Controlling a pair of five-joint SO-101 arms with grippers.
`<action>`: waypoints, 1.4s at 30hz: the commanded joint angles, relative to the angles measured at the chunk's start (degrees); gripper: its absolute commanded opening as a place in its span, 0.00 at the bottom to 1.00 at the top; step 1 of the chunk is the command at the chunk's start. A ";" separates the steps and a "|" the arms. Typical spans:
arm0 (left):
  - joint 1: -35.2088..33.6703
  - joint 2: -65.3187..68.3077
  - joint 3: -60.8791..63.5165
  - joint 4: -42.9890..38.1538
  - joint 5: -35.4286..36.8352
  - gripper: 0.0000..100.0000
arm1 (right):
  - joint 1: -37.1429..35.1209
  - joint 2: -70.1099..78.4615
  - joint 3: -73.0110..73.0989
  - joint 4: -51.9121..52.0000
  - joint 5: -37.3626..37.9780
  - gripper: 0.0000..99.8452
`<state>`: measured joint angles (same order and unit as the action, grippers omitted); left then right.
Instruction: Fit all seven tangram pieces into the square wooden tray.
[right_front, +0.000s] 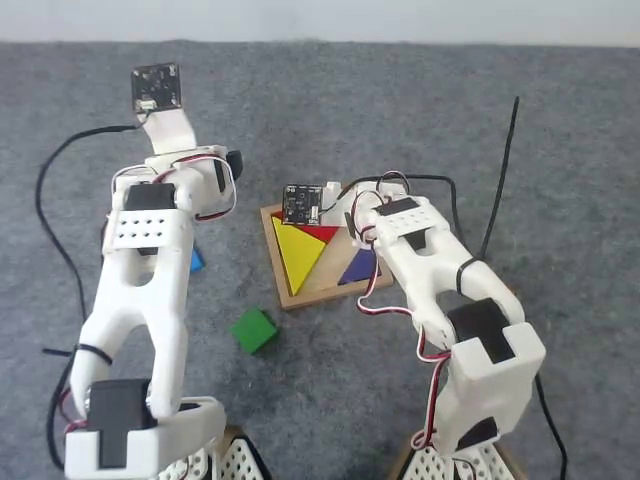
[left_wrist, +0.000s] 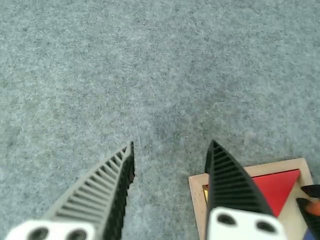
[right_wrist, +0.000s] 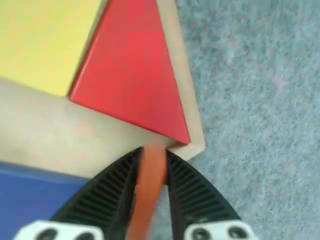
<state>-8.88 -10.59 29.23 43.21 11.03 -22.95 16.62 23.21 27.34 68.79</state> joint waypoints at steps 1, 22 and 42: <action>0.09 -0.53 -0.31 -1.05 -0.53 0.22 | 1.01 -0.40 -0.26 0.75 0.35 0.01; 0.09 -0.53 -0.31 -1.05 -0.53 0.22 | 5.85 -2.51 -0.62 1.89 -4.04 0.12; 0.09 -0.53 -0.31 -1.05 -0.53 0.22 | 8.22 -2.59 -2.99 2.68 -5.98 0.06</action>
<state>-8.88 -10.59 29.23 43.21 10.95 -17.49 16.62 22.51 28.66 63.34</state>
